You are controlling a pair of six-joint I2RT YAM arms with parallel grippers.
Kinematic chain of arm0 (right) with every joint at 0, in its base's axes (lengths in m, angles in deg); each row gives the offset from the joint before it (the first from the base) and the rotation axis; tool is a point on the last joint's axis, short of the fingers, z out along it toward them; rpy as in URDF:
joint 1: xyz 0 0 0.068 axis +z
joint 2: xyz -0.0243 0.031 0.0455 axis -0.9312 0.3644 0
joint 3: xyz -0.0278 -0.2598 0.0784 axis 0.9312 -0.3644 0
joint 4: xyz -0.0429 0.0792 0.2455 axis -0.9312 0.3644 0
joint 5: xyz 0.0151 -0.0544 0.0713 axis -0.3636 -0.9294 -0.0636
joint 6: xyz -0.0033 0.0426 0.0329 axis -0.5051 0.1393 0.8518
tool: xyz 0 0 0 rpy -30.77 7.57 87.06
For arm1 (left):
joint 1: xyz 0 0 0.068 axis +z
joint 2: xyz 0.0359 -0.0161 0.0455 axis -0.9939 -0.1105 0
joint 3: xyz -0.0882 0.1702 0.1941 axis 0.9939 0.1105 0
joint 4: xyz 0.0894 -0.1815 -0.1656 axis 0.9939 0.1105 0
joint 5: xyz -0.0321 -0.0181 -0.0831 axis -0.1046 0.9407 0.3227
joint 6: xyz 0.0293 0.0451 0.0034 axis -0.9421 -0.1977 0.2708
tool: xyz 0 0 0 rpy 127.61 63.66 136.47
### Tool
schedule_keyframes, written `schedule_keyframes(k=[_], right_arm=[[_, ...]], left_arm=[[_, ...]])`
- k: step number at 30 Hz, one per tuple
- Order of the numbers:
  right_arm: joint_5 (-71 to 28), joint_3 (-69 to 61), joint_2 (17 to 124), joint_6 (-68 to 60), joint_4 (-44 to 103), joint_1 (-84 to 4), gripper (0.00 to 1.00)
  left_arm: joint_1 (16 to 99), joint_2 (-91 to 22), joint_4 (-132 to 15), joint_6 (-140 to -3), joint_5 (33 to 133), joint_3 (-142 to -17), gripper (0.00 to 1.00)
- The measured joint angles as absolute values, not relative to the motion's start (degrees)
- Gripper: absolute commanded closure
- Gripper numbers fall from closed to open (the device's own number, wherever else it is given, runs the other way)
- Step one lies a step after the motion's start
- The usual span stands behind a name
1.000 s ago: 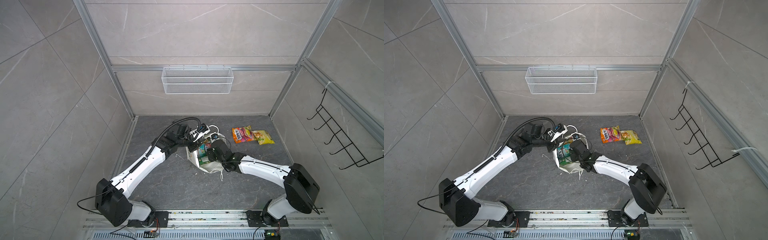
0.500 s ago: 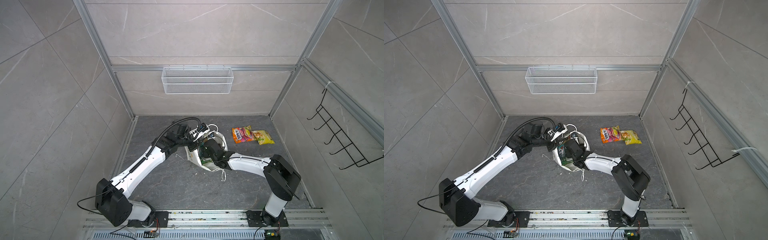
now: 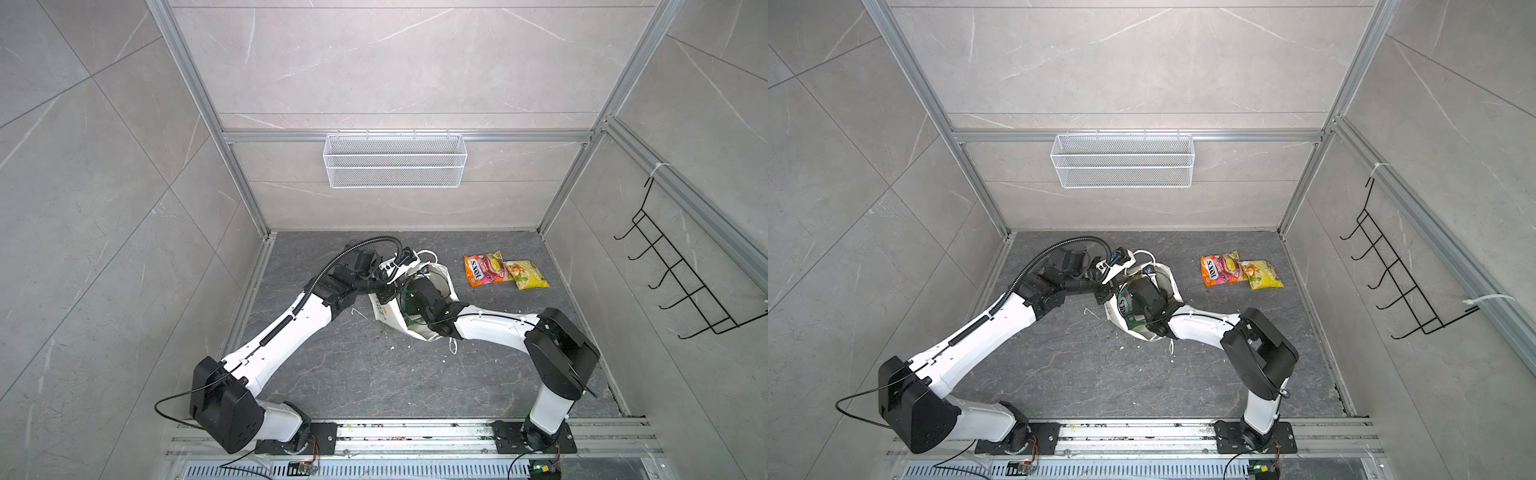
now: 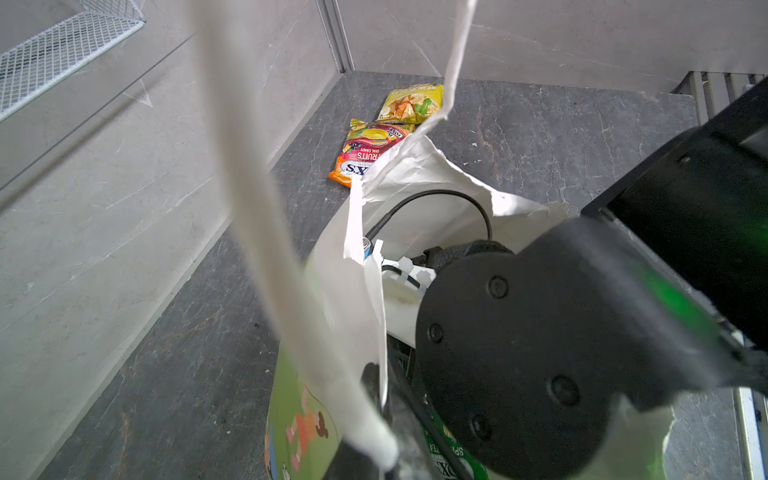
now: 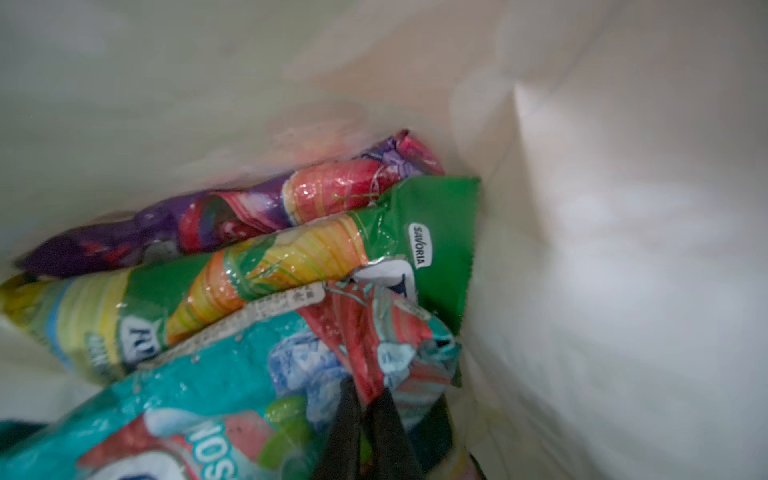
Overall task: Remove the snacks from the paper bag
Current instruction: 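Lower the right gripper into the bag and pinch the teal mint candy bag, then lift the teal mint candy bag up out of the paper bag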
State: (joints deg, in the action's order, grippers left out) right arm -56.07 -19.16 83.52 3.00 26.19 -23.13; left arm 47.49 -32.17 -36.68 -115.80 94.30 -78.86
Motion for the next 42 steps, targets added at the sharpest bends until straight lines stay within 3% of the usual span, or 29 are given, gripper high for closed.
schedule_keyframes(k=[13,42], right_arm=[[-49.28,-21.68,67.00,0.44,35.74,-23.16,1.00],[-40.88,-23.21,49.75,-9.72,33.55,-23.22,1.00]], left_arm=[[46.92,-31.44,-41.24,-115.80,91.81,-77.46,1.00],[46.62,-32.54,-41.92,-115.17,82.46,-78.47,1.00]])
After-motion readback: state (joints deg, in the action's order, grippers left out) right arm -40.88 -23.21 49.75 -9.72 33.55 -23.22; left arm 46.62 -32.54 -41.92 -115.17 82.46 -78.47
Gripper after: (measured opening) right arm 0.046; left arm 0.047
